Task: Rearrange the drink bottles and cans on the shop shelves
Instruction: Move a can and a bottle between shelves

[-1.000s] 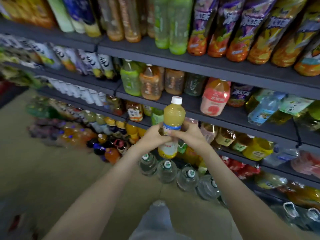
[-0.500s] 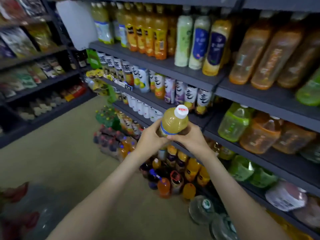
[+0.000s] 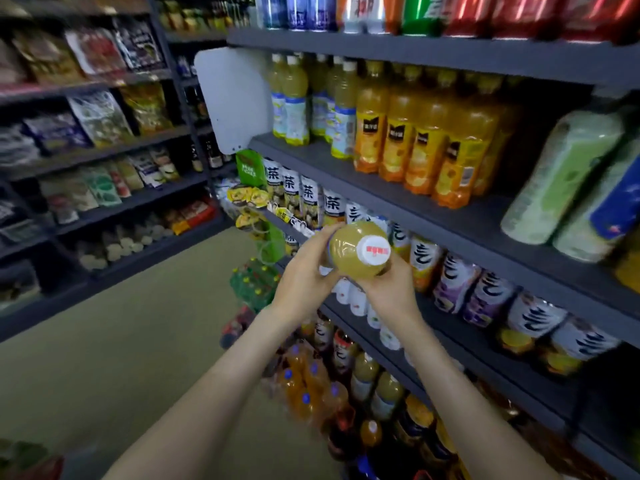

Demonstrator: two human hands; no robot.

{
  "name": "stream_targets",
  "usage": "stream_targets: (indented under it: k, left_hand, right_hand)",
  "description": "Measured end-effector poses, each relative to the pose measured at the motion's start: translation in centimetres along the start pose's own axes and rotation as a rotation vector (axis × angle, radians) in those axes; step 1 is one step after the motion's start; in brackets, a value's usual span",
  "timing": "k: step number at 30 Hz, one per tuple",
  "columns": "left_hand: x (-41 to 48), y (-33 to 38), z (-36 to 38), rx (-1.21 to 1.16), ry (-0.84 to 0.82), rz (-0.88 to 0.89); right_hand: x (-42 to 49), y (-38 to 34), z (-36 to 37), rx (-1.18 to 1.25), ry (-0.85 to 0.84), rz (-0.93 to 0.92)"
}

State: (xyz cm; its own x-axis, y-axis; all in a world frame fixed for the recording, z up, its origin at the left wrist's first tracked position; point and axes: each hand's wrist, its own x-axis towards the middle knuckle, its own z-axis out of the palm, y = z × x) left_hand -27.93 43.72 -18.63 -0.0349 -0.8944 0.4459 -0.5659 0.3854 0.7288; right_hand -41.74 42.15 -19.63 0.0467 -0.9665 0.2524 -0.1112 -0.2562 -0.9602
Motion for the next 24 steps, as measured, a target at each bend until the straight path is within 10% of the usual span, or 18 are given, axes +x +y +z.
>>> stream_targets:
  k: [14, 24]
  left_hand:
    - [23.3, -17.3, -8.4, 0.163, 0.241, 0.173]
    - [37.4, -25.0, -8.4, 0.242, -0.01, 0.333]
  right_hand:
    - [25.1, -0.8, 14.0, 0.029, 0.281, -0.208]
    - [35.4, -0.1, 17.9, -0.401, 0.589, -0.105]
